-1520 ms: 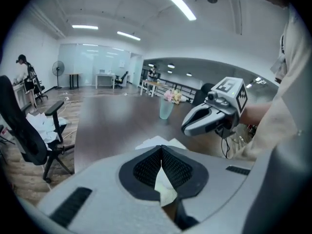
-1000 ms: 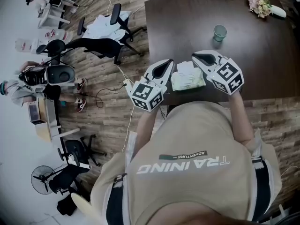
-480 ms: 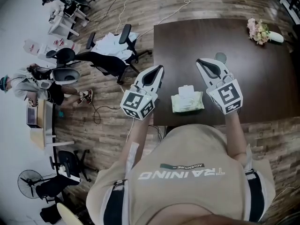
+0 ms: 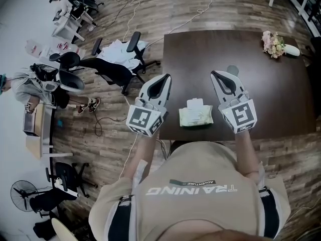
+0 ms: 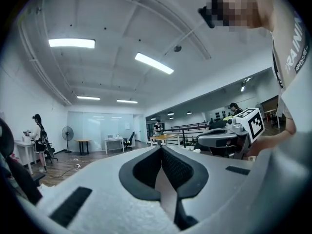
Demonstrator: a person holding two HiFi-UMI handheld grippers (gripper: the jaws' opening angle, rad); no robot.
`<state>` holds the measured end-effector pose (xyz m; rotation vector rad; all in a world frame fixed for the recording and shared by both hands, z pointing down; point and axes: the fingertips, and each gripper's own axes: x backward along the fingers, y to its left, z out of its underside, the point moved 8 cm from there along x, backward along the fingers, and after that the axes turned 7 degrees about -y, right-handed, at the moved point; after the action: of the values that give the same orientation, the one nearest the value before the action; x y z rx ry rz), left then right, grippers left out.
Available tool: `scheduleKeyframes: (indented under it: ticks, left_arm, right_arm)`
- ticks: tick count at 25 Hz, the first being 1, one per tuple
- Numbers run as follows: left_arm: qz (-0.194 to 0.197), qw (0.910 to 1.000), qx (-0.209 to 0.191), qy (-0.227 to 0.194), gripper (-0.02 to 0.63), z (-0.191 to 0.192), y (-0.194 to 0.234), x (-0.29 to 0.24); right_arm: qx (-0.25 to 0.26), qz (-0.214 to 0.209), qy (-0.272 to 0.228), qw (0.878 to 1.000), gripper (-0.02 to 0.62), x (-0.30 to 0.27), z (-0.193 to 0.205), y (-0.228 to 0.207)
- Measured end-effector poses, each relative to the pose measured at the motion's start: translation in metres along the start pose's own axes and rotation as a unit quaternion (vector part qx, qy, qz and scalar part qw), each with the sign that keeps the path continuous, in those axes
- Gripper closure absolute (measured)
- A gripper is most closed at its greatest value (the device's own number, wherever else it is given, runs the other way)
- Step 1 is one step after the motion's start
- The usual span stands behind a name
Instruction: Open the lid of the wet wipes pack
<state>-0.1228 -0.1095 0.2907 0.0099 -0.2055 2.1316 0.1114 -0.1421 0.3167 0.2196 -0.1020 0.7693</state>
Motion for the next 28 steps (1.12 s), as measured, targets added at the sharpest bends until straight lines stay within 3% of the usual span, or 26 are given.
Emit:
scheduleKeyframes:
  ticks: [8,14,23,28]
  left_arm:
    - [0.019,0.9995,0.013,0.022,0.597,0.005,-0.020,0.003]
    - [0.021,0.9991,0.024,0.029,0.597,0.007,-0.026,-0.003]
    - [-0.008,0.9983,0.041,0.042,0.597,0.018,-0.023,0.014]
    - [0.009,0.9971,0.050,0.056,0.597,0.028,-0.032,0.013]
  right_arm:
    - [-0.041,0.008,0.006,0.999,0.581,0.021,0.013,-0.006]
    - [-0.045,0.004,0.008,0.999,0.581,0.030,0.013,-0.006]
    - [-0.033,-0.026,0.020,0.999,0.581,0.020,0.014,0.001]
    - [-0.039,-0.031,0.027,0.998,0.581,0.020,0.020,0.004]
